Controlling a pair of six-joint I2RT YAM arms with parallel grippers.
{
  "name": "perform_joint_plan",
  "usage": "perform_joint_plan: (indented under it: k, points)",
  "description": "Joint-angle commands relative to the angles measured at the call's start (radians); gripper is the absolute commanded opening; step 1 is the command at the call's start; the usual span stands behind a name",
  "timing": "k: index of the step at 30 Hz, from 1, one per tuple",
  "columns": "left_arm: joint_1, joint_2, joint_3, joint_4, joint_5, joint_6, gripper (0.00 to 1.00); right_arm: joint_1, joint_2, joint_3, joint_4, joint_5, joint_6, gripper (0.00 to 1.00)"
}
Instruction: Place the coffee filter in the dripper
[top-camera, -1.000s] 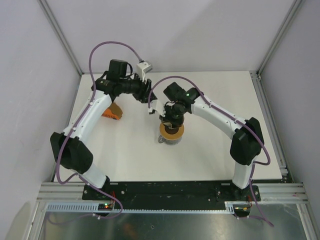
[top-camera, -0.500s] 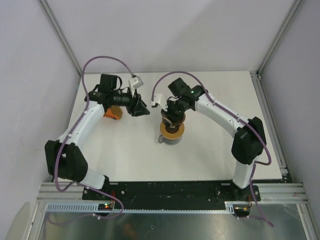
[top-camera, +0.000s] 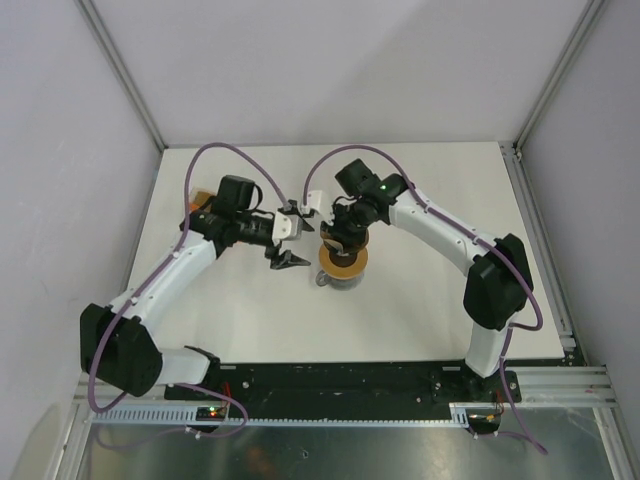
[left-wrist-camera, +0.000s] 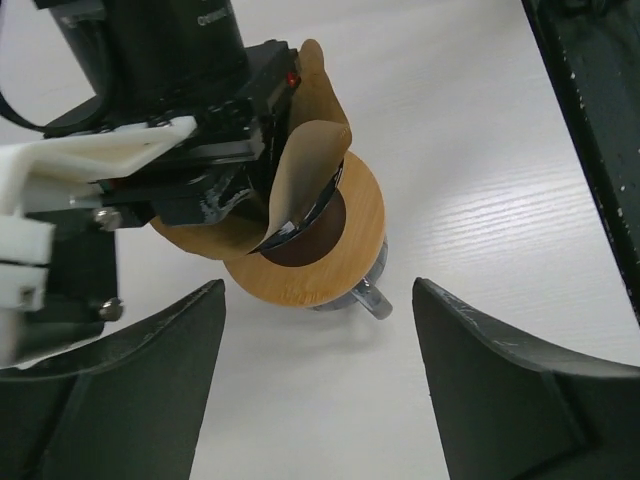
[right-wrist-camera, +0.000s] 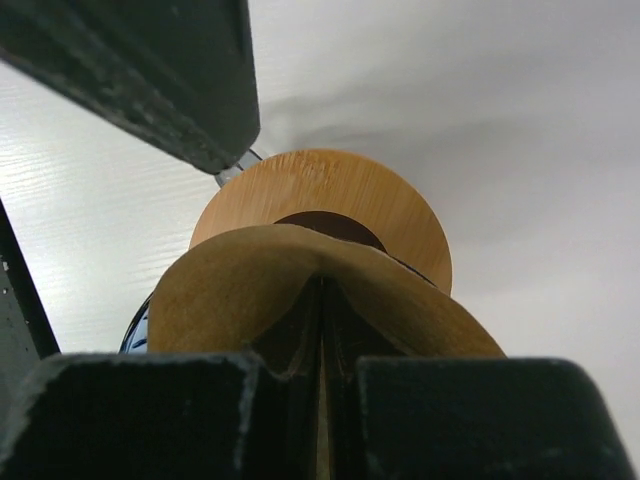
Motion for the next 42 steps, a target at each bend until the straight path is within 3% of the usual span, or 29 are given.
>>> perform_joint_plan:
  k: [1,12,26,36,42]
  points:
    - [-0.026,-0.061,-0.019,0.027,-0.023,0.163,0.82,0.013,-0.031,-0.008,0.028,-0.014,0.023,0.04]
    - [-0.118,-0.059,-0.045,0.047,-0.108,0.241,0.80,0.022,-0.008,-0.001,0.037,-0.012,0.034,0.04]
    - [-0.188,-0.049,0.013,0.049,-0.101,0.191,0.79,0.029,-0.008,0.014,0.034,-0.008,0.039,0.04]
    - [-0.173,-0.088,-0.020,0.048,-0.082,0.216,0.80,0.029,-0.008,0.013,0.040,-0.024,0.049,0.03]
    - [-0.092,-0.147,-0.131,0.101,0.076,0.309,0.80,0.021,-0.004,0.012,0.038,-0.024,0.054,0.03]
